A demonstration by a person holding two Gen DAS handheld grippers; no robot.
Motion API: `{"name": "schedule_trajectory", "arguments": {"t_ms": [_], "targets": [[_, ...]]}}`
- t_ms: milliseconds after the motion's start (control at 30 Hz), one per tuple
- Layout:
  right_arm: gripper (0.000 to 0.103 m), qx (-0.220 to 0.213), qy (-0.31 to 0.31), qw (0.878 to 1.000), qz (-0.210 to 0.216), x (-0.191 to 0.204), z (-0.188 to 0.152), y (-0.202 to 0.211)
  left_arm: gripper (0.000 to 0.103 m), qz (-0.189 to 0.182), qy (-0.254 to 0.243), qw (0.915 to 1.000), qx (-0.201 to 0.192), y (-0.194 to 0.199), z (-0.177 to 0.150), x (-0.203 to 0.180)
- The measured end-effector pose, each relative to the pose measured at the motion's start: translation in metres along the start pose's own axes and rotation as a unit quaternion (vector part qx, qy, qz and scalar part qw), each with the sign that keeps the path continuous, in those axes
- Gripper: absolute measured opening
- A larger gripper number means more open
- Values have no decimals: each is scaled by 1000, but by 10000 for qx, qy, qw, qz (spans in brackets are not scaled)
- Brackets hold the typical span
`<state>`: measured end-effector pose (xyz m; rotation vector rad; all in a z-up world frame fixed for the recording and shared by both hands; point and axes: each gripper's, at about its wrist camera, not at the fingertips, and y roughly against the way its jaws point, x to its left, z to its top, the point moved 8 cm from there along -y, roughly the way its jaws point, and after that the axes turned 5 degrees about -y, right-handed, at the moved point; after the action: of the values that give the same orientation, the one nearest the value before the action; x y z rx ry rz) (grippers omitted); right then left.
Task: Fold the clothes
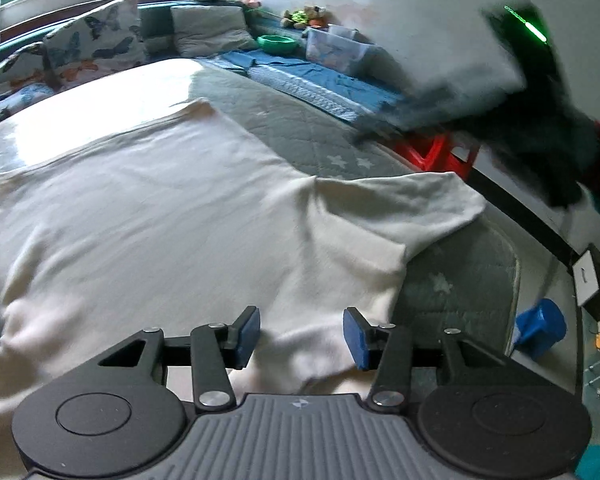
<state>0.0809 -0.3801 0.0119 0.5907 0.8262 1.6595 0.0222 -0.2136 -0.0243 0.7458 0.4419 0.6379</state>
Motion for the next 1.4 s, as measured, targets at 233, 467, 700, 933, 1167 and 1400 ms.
{"name": "schedule_trajectory", "arguments": {"t_ms": [233,467,700,933,1167,1400], "targets": [[16,159,17,9998,76,17,-53,6,53,572,498,9971,-40,43,-32,32],[17,85,226,9980,-588,0,-35,-11,53,1795,1495,9722,-142,112,-83,105],[17,-276,524,9962,-632,22,-4,-8,56,3078,2557,9161,-241,174,-127,177],[18,-519,1657,9820,739,142,11,14,60,3354,3178,8862,-351,190,-145,216],[19,-427,2402,9508,1910,250,4,12,50,3125,3522,8810,-462,185,-154,227],[20,-411,2793,9310,2314,313,-5,-6,9,3059,3575,8798,-684,193,-153,234]]}}
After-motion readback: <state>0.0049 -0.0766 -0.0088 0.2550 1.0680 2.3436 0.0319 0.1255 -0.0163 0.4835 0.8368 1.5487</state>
